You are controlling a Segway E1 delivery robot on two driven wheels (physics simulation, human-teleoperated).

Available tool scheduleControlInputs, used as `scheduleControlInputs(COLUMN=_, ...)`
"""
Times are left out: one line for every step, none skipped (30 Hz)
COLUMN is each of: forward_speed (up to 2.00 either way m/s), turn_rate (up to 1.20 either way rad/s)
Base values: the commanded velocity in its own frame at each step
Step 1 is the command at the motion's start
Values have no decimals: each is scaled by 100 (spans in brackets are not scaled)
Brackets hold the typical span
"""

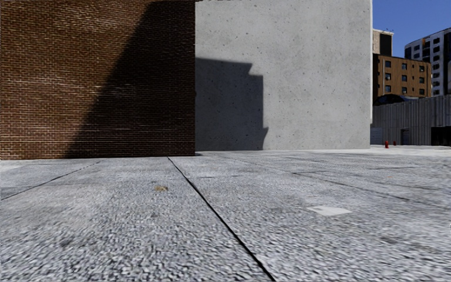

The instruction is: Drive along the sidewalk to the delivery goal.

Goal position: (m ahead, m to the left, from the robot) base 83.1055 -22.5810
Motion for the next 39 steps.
scheduleControlInputs(forward_speed=200, turn_rate=-58)
scheduleControlInputs(forward_speed=200, turn_rate=-58)
scheduleControlInputs(forward_speed=200, turn_rate=-58)
scheduleControlInputs(forward_speed=200, turn_rate=-58)
scheduleControlInputs(forward_speed=200, turn_rate=-58)
scheduleControlInputs(forward_speed=200, turn_rate=-58)
scheduleControlInputs(forward_speed=200, turn_rate=-58)
scheduleControlInputs(forward_speed=200, turn_rate=-58)
scheduleControlInputs(forward_speed=200, turn_rate=-58)
scheduleControlInputs(forward_speed=200, turn_rate=-58)
scheduleControlInputs(forward_speed=200, turn_rate=-58)
scheduleControlInputs(forward_speed=200, turn_rate=-58)
scheduleControlInputs(forward_speed=200, turn_rate=-58)
scheduleControlInputs(forward_speed=200, turn_rate=-58)
scheduleControlInputs(forward_speed=200, turn_rate=-58)
scheduleControlInputs(forward_speed=200, turn_rate=-58)
scheduleControlInputs(forward_speed=200, turn_rate=-58)
scheduleControlInputs(forward_speed=200, turn_rate=-58)
scheduleControlInputs(forward_speed=200, turn_rate=-58)
scheduleControlInputs(forward_speed=200, turn_rate=-58)
scheduleControlInputs(forward_speed=200, turn_rate=-58)
scheduleControlInputs(forward_speed=200, turn_rate=-58)
scheduleControlInputs(forward_speed=200, turn_rate=-58)
scheduleControlInputs(forward_speed=200, turn_rate=-58)
scheduleControlInputs(forward_speed=199, turn_rate=-58)
scheduleControlInputs(forward_speed=198, turn_rate=-58)
scheduleControlInputs(forward_speed=198, turn_rate=-58)
scheduleControlInputs(forward_speed=198, turn_rate=-59)
scheduleControlInputs(forward_speed=198, turn_rate=-59)
scheduleControlInputs(forward_speed=198, turn_rate=-59)
scheduleControlInputs(forward_speed=198, turn_rate=-59)
scheduleControlInputs(forward_speed=197, turn_rate=-59)
scheduleControlInputs(forward_speed=197, turn_rate=-59)
scheduleControlInputs(forward_speed=197, turn_rate=-57)
scheduleControlInputs(forward_speed=197, turn_rate=-57)
scheduleControlInputs(forward_speed=197, turn_rate=-40)
scheduleControlInputs(forward_speed=197, turn_rate=0)
scheduleControlInputs(forward_speed=197, turn_rate=0)
scheduleControlInputs(forward_speed=197, turn_rate=0)
